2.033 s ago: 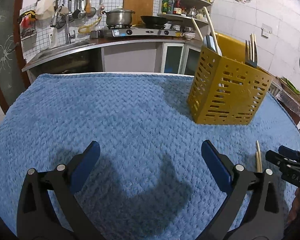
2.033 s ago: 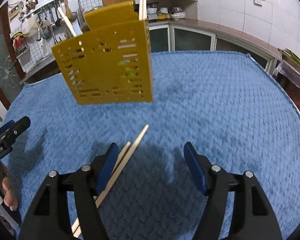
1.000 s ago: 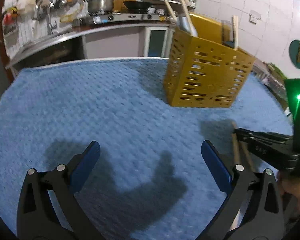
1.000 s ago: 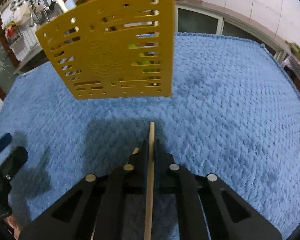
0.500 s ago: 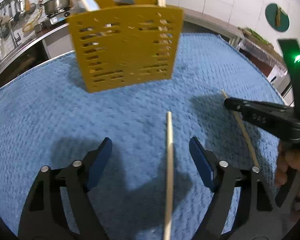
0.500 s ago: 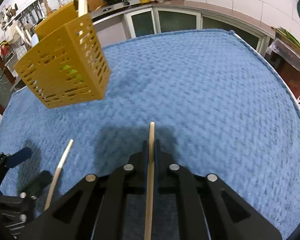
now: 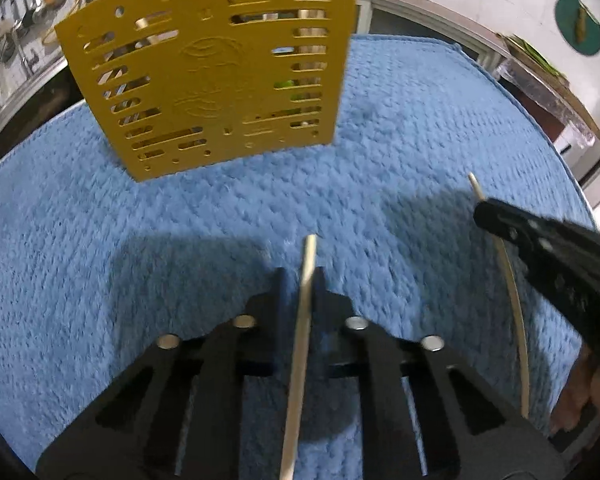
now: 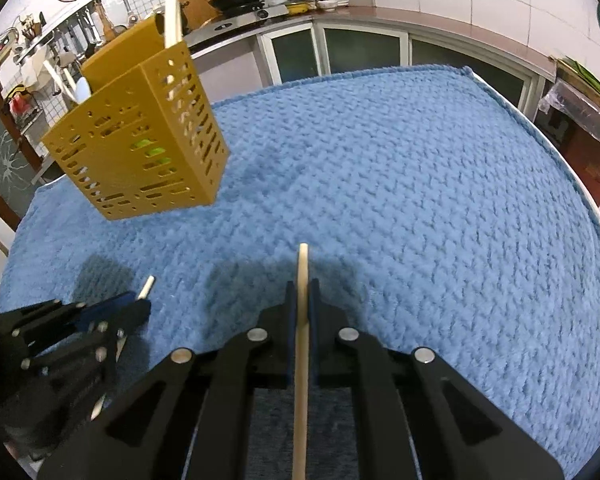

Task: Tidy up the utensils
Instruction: 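Grasp a chopstick with the right tool while the left tool grasps the other chopstick, then lift both chopsticks and lower them into the yellow holder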

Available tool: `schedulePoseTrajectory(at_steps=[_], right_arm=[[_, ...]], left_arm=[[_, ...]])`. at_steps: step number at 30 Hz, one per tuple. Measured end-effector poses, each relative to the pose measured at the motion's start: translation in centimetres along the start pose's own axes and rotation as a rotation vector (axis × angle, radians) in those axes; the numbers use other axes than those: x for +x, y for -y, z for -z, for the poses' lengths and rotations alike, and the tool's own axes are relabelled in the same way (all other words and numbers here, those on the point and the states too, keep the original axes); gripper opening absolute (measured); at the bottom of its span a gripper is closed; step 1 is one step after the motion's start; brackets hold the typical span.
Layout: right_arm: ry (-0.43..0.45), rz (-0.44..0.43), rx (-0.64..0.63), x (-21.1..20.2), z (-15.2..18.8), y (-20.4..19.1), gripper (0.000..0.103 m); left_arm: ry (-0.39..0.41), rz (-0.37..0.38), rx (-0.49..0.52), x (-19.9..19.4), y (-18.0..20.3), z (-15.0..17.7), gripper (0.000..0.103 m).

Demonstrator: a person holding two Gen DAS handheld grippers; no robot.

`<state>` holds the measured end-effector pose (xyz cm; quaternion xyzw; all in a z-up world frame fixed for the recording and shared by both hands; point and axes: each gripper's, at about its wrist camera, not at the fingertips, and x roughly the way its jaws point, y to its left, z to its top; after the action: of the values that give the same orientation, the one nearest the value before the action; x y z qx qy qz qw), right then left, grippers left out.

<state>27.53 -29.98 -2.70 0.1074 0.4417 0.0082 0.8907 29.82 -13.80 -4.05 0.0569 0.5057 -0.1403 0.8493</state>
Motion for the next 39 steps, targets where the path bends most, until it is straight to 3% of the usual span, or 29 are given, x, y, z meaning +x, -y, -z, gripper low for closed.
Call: schedulePoseTrajectory(at_steps=[4,9,16,21,27,33,39], right_arm=[[0.019,-0.018,-0.014,-0.7,-0.2,-0.8,0.006],[0.072,-0.052,-0.027,-2.4,-0.5,-1.4,0.006],[0.192,-0.116,-0.04,-5.7,-1.6,-2.6,0.006],[0.276,-0.147,-0.064,-8.0,-2.2,-4.0,0.006],[0.4,-0.174,-0.091,-11.4,-3.7,-5.8,0.006],[0.516,-0.201,-0.124,-15.0,-7.2,-7.7,0.006],[0.646,-0.196,-0.153,-18.1,-12.4,-9.9,0.006]], left_arm=[[-0.014,0.045,-0.057,0.2,-1.3,-0.8,0.004],[0.047,0.066,-0.119,-1.7,-3.5,-0.7,0.004],[0.23,0.098,-0.15,-8.0,-5.8,-0.8,0.004],[0.311,0.126,-0.174,-11.3,-7.6,-1.1,0.004],[0.451,0.106,-0.169,-15.6,-8.2,-2.1,0.004],[0.585,0.088,-0.154,-20.3,-8.1,-4.8,0.004],[0.759,0.053,-0.145,-23.9,-8.3,-9.7,0.004]])
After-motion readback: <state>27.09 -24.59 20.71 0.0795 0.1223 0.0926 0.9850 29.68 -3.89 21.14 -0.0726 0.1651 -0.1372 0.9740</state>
